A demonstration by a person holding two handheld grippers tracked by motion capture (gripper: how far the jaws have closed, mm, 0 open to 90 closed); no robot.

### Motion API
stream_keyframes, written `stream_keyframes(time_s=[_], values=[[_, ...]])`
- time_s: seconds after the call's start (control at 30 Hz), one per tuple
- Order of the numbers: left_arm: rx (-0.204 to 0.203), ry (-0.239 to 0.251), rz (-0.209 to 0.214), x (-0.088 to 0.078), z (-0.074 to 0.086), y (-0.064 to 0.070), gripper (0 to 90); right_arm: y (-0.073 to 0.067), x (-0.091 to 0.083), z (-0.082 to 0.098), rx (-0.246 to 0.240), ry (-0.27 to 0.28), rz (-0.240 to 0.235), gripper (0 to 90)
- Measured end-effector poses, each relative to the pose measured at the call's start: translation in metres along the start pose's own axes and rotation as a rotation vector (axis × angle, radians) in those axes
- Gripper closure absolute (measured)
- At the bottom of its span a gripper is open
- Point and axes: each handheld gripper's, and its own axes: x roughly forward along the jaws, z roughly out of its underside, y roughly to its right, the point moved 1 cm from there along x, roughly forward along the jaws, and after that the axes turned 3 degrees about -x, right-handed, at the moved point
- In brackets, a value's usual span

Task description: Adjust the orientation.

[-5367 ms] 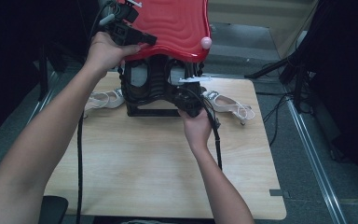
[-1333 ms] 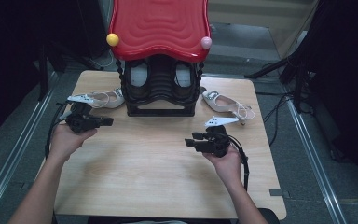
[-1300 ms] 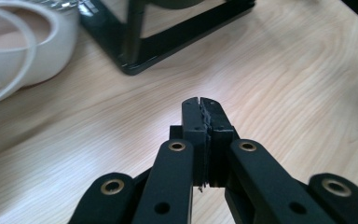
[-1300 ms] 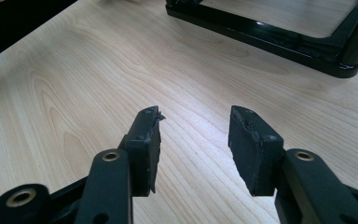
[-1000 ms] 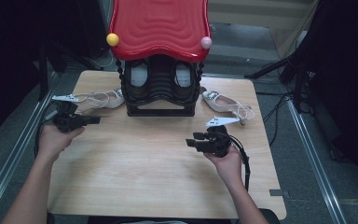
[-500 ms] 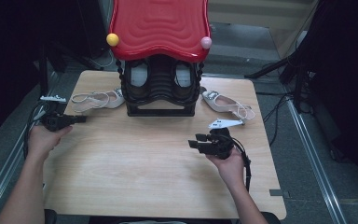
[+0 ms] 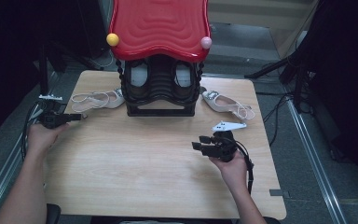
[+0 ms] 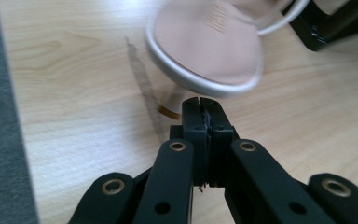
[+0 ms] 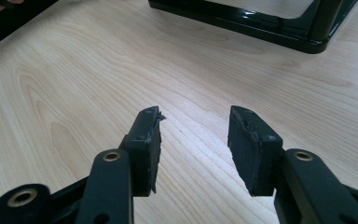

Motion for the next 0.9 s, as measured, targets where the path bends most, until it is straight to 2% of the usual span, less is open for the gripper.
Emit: stream_keyframes(time_s=[0.1, 0.23, 0.37, 0.43, 0.6, 0.7, 0.77, 0.9], values=[[-0.005, 0.005, -0.025, 0.003, -0.002, -0.004, 90.0, 0.000, -0.003, 0.002, 0.008, 0.001, 0.008, 55.0], [-0.027, 0.002, -0.023, 0.008, -0.004, -0.010, 90.0, 0.001, -0.005, 0.005, 0.014, -0.002, 0.015, 55.0], [-0.030, -0.005, -0.030, 0.012, -0.006, -0.012, 90.0, 0.003, -0.007, 0.008, 0.019, 0.000, 0.020, 55.0], [-0.048, -0.012, -0.022, 0.016, -0.006, -0.014, 90.0, 0.003, -0.007, 0.009, 0.022, -0.003, 0.023, 55.0], [-0.050, -0.025, -0.015, 0.016, -0.006, -0.013, 90.0, 0.003, -0.009, 0.010, 0.023, 0.000, 0.028, 55.0], [-0.049, 0.002, -0.015, 0.015, -0.007, -0.014, 90.0, 0.003, -0.009, 0.010, 0.025, 0.000, 0.026, 54.9], [-0.067, 0.012, -0.009, 0.015, -0.008, -0.015, 90.0, 0.003, -0.008, 0.010, 0.025, -0.001, 0.026, 55.0], [-0.040, -0.026, -0.006, 0.019, -0.007, -0.010, 90.0, 0.003, -0.008, 0.010, 0.020, -0.005, 0.024, 55.0]])
